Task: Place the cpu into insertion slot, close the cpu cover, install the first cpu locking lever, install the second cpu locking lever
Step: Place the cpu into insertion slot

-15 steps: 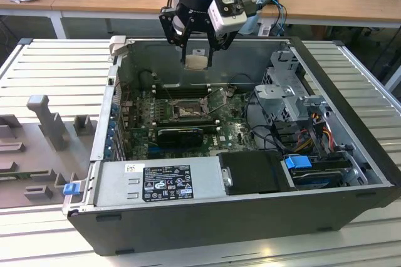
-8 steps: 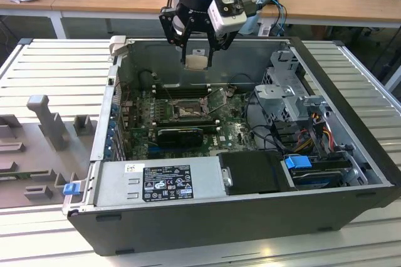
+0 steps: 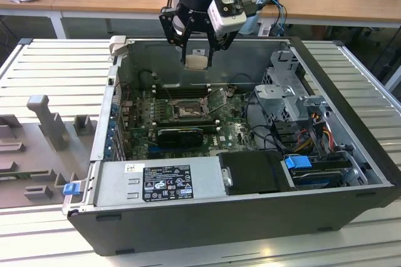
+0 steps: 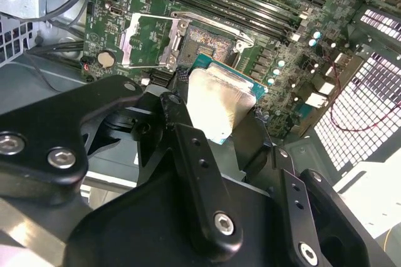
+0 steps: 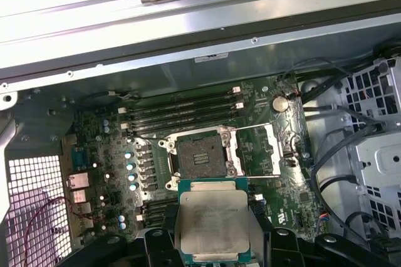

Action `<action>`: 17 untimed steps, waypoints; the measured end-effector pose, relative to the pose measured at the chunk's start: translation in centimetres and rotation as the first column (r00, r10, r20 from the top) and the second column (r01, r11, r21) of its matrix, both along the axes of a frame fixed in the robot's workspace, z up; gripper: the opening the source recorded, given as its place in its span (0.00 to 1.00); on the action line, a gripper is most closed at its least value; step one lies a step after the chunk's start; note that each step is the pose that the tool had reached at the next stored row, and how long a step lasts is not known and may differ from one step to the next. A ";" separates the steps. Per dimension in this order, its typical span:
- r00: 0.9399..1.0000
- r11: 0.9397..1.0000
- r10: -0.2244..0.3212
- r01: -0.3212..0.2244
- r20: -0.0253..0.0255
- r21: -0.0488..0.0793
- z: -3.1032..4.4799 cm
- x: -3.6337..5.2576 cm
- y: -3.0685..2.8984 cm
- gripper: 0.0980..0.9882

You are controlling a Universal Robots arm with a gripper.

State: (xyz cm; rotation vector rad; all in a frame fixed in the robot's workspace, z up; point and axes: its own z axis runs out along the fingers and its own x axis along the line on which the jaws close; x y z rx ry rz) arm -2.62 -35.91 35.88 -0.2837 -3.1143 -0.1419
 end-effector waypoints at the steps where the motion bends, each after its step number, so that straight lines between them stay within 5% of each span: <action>1: 1.000 1.000 -0.001 0.001 0.000 0.000 0.00 0.00 0.00 0.48; 17: 0.999 0.999 -0.034 0.034 0.000 0.000 -0.01 0.00 0.00 0.48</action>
